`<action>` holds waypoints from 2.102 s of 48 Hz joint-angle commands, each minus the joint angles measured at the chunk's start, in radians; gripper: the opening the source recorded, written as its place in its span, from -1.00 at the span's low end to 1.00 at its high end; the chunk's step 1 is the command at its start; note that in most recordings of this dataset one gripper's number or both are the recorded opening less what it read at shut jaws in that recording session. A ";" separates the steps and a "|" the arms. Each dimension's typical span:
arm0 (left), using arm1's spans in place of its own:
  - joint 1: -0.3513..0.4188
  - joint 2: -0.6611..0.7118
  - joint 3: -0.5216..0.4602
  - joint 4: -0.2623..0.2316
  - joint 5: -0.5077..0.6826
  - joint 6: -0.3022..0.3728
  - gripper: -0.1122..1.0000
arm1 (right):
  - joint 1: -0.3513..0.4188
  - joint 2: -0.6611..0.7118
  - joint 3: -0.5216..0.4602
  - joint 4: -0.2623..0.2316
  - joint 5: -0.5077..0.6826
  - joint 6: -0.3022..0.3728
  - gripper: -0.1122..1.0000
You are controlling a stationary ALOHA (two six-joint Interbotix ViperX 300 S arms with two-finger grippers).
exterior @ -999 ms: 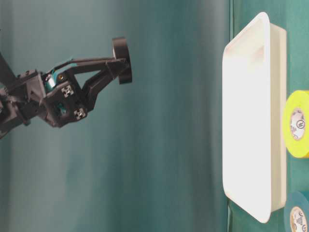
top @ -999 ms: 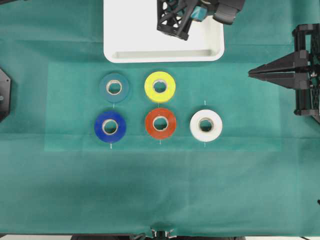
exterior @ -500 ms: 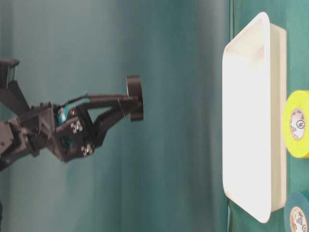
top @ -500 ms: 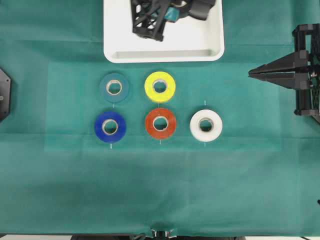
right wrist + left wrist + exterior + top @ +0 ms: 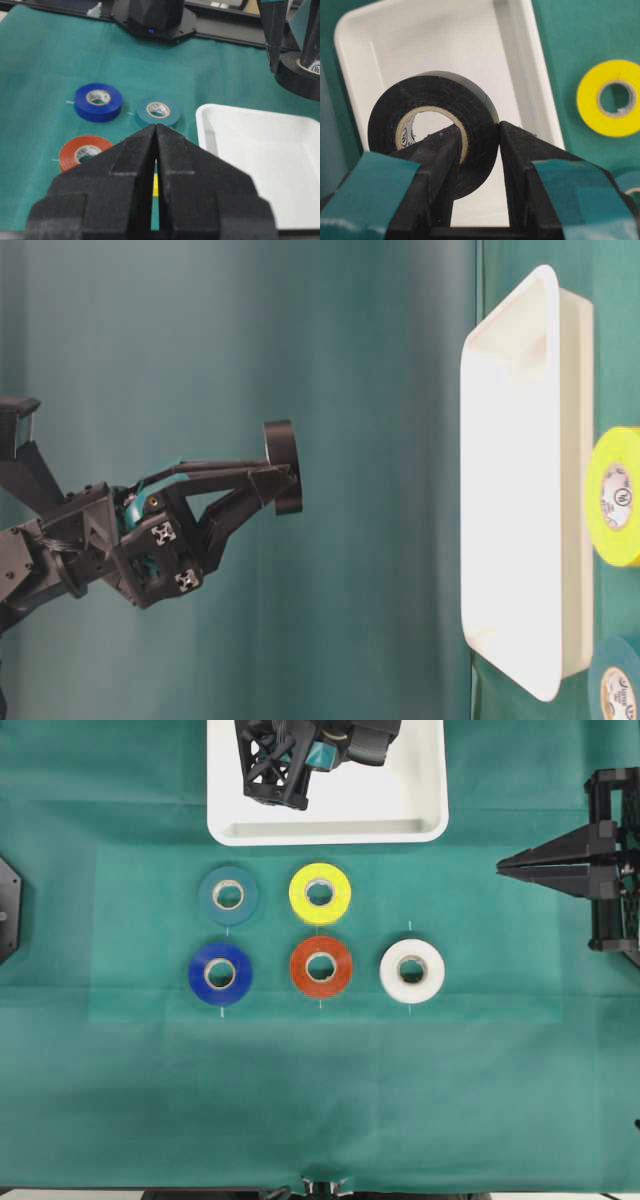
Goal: Place the tape from the fixed location into the white case.
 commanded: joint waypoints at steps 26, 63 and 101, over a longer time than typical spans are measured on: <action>0.031 0.044 0.192 0.000 -0.221 0.000 -0.39 | 0.000 0.005 -0.017 0.002 0.000 0.000 -0.80; 0.075 0.155 0.287 0.000 -0.390 0.015 -0.39 | 0.000 0.006 -0.014 0.000 -0.002 0.000 -0.80; 0.078 0.143 0.279 0.000 -0.411 0.020 0.87 | -0.002 0.006 -0.015 0.002 0.000 0.000 -0.80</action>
